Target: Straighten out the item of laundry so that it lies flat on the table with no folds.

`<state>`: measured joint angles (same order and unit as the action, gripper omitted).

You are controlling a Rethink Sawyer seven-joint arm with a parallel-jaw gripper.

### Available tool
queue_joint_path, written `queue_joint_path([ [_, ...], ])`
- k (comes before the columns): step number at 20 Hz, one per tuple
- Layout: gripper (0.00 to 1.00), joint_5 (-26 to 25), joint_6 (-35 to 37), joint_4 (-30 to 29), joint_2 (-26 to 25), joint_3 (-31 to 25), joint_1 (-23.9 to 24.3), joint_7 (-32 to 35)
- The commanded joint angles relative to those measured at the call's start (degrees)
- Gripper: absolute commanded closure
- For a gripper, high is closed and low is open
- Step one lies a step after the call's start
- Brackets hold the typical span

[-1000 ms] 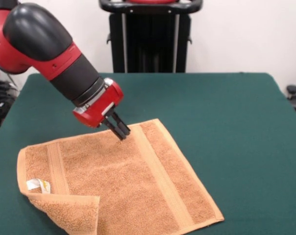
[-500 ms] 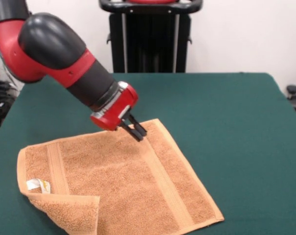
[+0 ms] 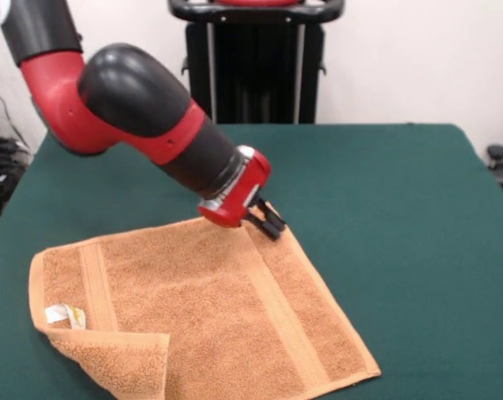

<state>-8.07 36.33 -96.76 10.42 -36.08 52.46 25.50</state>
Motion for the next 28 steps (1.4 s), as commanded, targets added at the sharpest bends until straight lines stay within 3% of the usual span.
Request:
queue_joint_path([
  [1,1.00,-1.19,11.17,6.32,0.59,8.75,-9.00,11.20],
  [7,1.00,-1.78,14.64,7.88,2.52,11.89,-11.86,11.22],
  [11,1.00,1.01,9.25,4.34,3.00,7.46,-7.99,9.85],
  [17,1.00,2.76,7.06,1.13,3.82,3.50,-4.28,8.82],
  [28,1.00,2.09,5.71,1.22,3.45,2.20,-3.81,9.48],
])
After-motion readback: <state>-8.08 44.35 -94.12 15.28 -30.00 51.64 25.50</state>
